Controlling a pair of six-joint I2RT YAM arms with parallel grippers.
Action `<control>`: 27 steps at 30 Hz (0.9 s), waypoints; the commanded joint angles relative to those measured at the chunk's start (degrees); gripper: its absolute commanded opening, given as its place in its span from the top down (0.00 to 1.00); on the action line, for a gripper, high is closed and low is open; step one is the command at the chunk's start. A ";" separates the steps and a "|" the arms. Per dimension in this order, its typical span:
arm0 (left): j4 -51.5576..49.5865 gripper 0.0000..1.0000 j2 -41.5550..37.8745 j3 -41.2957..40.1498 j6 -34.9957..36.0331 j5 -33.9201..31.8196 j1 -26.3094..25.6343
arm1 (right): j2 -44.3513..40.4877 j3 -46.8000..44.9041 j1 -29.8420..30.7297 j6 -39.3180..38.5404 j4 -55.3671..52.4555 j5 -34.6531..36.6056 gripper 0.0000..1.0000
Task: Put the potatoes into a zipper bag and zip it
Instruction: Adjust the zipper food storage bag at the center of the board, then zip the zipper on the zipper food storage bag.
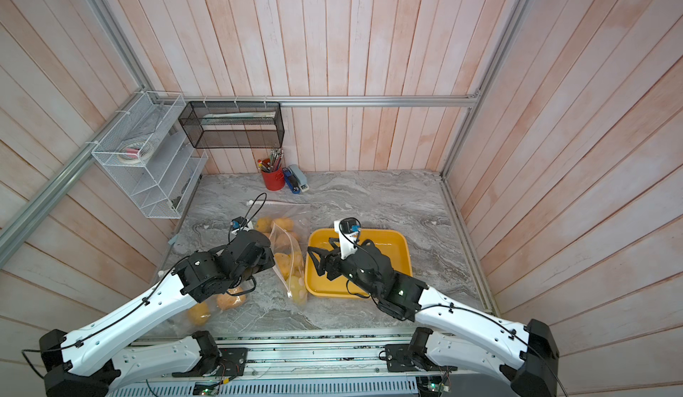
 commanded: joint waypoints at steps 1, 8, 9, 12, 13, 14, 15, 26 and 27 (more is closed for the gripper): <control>-0.15 1.00 -0.11 -1.06 -1.44 -1.12 0.56 | -4.94 -12.26 -0.11 -2.90 22.88 1.08 0.12; -0.34 1.00 -0.81 -1.50 -1.77 -0.80 2.22 | -6.54 -20.46 0.28 -12.39 33.72 -9.46 0.28; -0.33 1.00 -0.84 -1.54 -1.84 -0.82 2.45 | -4.72 -21.37 0.29 -12.76 35.99 -9.63 0.30; -0.06 1.00 -0.72 -2.01 -1.91 -0.60 3.01 | 3.18 -21.34 1.16 -14.80 41.21 -11.66 0.34; -0.05 1.00 -0.68 -2.01 -1.80 -0.51 3.11 | 6.16 -20.47 1.90 -15.57 42.00 -12.58 0.36; 0.05 1.00 -0.51 -1.81 -1.56 -0.39 3.18 | 9.11 -19.61 2.63 -16.50 42.82 -13.97 0.37; -0.07 1.00 -0.35 -1.57 -1.42 -0.29 3.29 | 11.40 -18.99 3.50 -17.45 43.84 -14.94 0.38; 0.10 1.00 -0.25 -0.84 -0.58 -0.26 3.47 | 21.23 -17.27 11.49 -24.10 49.99 -11.88 0.23; 0.12 1.00 -0.24 -0.85 -0.53 -0.14 3.51 | 21.84 -16.69 11.49 -23.86 49.55 -11.51 0.23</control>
